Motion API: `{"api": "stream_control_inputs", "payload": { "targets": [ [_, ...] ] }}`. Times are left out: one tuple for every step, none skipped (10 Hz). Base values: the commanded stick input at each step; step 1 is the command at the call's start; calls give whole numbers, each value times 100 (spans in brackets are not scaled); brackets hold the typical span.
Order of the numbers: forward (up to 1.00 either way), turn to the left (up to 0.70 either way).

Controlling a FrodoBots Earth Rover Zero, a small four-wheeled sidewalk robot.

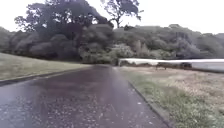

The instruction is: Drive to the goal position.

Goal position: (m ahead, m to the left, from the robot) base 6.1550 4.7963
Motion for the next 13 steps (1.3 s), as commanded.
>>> {"api": "stream_control_inputs", "payload": {
  "targets": [
    [45, 2],
    [45, 2],
    [45, 2],
    [45, 2],
    [45, 2],
    [45, 2],
    [45, 2],
    [45, 2],
    [45, 2],
    [45, 2],
    [45, 2],
    [45, 2],
    [45, 2]
  ]
}}
